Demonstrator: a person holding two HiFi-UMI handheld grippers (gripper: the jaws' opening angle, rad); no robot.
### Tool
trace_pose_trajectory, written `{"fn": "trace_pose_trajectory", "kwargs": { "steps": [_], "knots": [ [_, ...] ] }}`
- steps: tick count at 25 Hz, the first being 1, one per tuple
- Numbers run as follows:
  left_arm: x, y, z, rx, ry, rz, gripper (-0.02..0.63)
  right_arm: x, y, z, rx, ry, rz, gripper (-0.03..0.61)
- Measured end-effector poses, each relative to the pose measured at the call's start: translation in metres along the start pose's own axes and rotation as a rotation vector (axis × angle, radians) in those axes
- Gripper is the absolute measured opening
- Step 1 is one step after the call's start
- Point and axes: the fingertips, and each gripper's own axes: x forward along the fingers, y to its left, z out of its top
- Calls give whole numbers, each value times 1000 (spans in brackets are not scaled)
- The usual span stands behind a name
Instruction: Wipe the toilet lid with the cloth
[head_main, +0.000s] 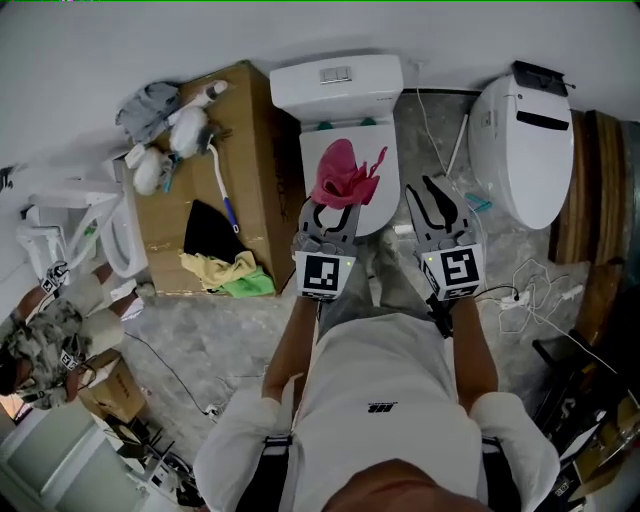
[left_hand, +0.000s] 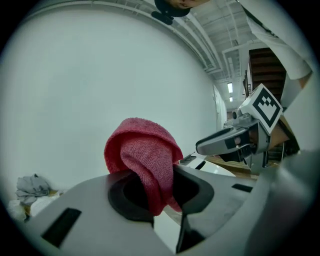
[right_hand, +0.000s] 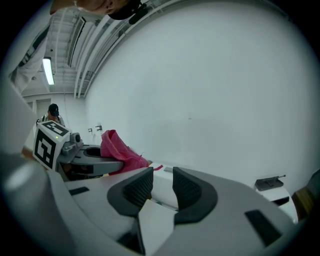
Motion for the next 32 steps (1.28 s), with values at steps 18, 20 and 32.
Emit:
{"fn": "trace_pose_trajectory", "kwargs": {
  "steps": [18,20,32],
  "knots": [
    [137,5,-157,-69,146,-321,107,117,-54,-113,139,121,-147,141],
    [149,1,-173,-73,164,-336,107,123,-62,-128,149,142,-152,141],
    [212,-26,-258,-103,237,-341,107,158,-94,-221,166,233,-99,141]
  ]
}}
